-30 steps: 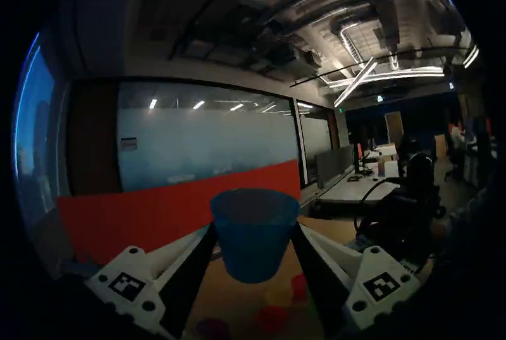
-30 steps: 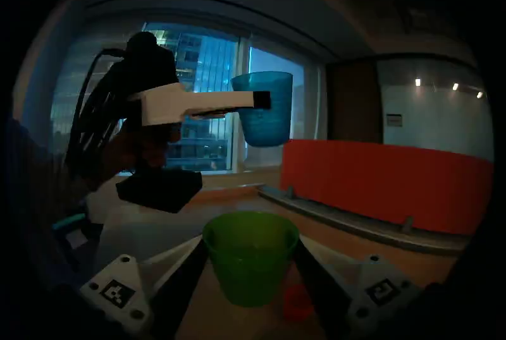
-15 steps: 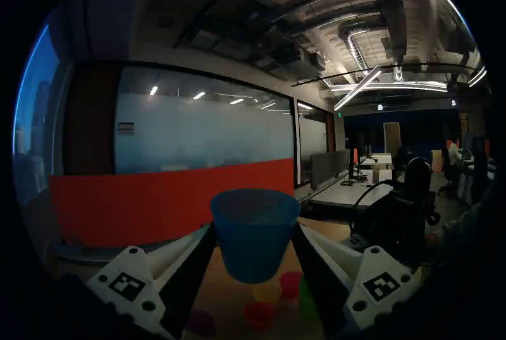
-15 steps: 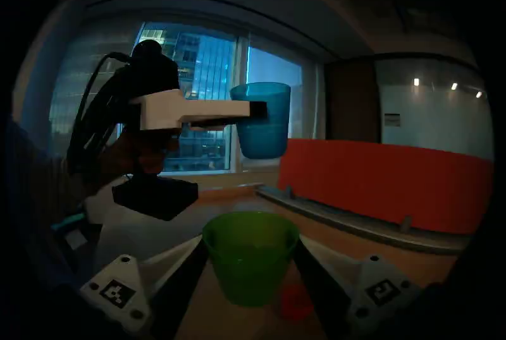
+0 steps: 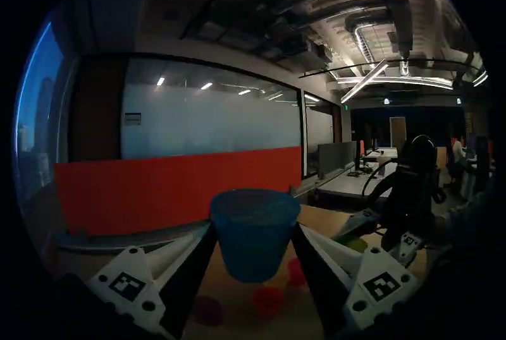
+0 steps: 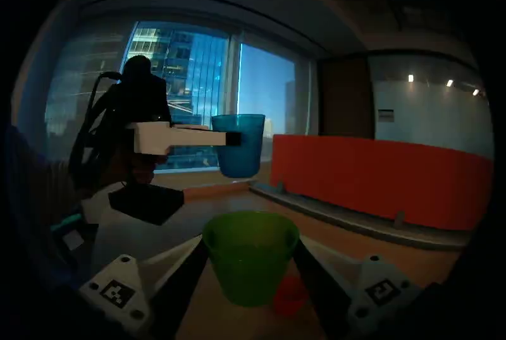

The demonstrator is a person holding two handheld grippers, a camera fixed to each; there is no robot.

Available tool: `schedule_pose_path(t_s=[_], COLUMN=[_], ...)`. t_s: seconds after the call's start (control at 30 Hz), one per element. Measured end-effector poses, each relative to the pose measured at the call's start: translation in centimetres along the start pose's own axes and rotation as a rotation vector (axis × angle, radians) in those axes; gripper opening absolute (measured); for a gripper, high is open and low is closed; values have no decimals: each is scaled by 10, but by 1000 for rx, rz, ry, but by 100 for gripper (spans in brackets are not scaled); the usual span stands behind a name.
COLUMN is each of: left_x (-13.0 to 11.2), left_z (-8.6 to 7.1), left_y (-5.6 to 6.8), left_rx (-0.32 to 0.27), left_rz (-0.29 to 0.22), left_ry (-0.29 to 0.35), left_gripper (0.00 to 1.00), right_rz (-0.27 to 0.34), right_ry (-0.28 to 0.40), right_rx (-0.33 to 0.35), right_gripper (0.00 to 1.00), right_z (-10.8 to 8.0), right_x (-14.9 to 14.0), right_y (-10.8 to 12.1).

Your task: Pour water

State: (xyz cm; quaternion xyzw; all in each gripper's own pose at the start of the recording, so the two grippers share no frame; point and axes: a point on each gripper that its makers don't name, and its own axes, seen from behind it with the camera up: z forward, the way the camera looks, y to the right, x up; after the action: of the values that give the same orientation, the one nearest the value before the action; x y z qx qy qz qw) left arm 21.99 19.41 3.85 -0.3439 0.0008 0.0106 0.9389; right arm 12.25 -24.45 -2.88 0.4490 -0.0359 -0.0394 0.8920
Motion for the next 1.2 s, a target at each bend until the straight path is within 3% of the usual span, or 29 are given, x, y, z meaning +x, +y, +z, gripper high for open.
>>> schedule_pose_path(t_s=[0.47,0.9,1.2], left_x=[-34,-57,-81], left_z=[-14,-20,-21], left_y=[-14,-12,-8], left_rx=[18,6,-20], left_rz=[-15,-10,-18], left_ry=[-38,-63,-114], left_gripper=[83,83,83], right_rz=[21,24,43], right_ry=[-8,-13,-51], right_rx=[-55,-88,-66], right_gripper=[90,90,90], right_z=[-26,-45,-47], right_x=[2,5,-5], right_y=[27,45,45])
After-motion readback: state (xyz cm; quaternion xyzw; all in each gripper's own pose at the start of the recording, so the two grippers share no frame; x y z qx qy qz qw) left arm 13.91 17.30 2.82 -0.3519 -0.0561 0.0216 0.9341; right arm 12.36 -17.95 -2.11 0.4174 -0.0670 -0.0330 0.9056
